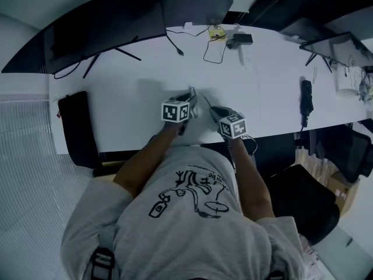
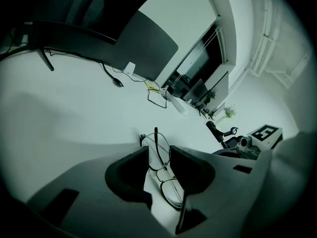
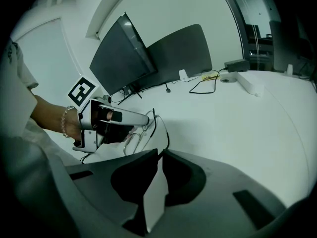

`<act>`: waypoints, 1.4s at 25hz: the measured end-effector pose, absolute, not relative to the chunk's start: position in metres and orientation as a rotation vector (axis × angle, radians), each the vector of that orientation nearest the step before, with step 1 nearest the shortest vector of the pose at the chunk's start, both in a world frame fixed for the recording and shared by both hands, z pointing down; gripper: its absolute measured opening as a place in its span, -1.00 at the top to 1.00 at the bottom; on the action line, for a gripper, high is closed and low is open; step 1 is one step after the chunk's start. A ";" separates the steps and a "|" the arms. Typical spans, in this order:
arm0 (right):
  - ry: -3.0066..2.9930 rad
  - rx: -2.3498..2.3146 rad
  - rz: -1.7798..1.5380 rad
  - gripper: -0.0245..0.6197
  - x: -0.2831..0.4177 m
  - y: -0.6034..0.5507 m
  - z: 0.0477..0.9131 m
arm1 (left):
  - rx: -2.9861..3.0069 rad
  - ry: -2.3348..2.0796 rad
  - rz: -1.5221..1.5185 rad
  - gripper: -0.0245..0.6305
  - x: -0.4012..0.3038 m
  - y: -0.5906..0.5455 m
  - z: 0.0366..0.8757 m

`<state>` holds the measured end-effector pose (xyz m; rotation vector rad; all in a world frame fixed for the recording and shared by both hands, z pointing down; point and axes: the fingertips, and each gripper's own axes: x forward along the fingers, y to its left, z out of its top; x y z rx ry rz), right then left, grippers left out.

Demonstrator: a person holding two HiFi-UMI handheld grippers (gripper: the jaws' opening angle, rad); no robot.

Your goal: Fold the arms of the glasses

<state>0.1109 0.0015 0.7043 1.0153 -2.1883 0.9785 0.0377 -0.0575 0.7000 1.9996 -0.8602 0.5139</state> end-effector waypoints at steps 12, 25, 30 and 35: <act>-2.208 0.997 1.014 0.77 0.098 0.006 0.705 | 1.986 -0.885 0.501 0.47 0.038 -0.064 0.701; -2.230 0.959 1.043 0.73 0.089 0.008 0.706 | 1.968 -0.900 0.491 0.47 0.037 -0.071 0.701; -2.259 0.974 1.085 0.65 0.093 0.000 0.700 | 1.969 -0.860 0.489 0.35 0.034 -0.074 0.700; -2.304 1.033 1.135 0.64 0.105 -0.018 0.690 | 1.967 -0.814 0.456 0.32 0.026 -0.070 0.692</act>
